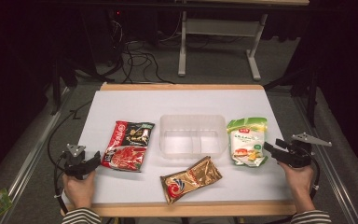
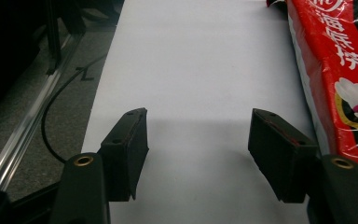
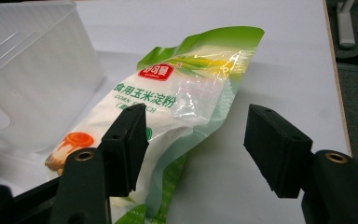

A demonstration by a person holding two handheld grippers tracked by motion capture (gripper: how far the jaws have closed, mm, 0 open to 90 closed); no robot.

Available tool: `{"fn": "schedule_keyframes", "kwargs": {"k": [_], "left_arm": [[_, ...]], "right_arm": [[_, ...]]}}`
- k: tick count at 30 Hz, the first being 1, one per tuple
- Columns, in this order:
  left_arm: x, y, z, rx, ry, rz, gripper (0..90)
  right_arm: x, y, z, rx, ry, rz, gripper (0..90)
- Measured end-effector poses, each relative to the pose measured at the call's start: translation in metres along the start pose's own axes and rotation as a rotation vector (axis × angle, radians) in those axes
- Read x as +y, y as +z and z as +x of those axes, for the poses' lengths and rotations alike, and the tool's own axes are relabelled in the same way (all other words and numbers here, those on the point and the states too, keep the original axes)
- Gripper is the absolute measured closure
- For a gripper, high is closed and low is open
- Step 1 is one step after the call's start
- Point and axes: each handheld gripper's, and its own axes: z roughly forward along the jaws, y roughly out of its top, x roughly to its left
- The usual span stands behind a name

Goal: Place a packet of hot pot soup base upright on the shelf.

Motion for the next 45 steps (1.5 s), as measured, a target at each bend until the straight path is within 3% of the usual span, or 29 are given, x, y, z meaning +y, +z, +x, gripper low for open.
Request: {"fn": "schedule_keyframes", "kwargs": {"k": [13, 25, 28, 35, 38, 42, 45], "left_arm": [[0.000, 0.000, 0.000, 0.000, 0.000, 0.000, 37.8], [0.000, 0.000, -0.001, 0.002, 0.011, -0.002, 37.9], [0.000, 0.000, -0.001, 0.000, 0.005, 0.004, 37.8], [0.000, 0.000, -0.001, -0.001, 0.005, -0.002, 37.8], [0.000, -0.001, -0.001, -0.001, 0.011, -0.005, 37.7], [0.000, 0.000, -0.001, -0.001, 0.009, -0.003, 37.7], [0.000, 0.000, -0.001, 0.003, 0.013, -0.003, 37.8]], "right_arm": [[0.022, 0.023, -0.005, -0.003, 0.015, 0.091, 33.3], [0.034, 0.051, -0.015, 0.015, 0.052, 0.186, 30.1], [0.034, 0.056, -0.014, 0.019, 0.042, 0.197, 29.9], [0.038, 0.073, -0.012, 0.043, 0.058, 0.247, 29.3], [0.035, 0.080, -0.017, 0.087, 0.095, 0.275, 30.7], [0.035, 0.082, -0.014, 0.108, 0.074, 0.283, 31.5], [0.035, 0.085, -0.009, 0.139, 0.053, 0.301, 37.9]]}}
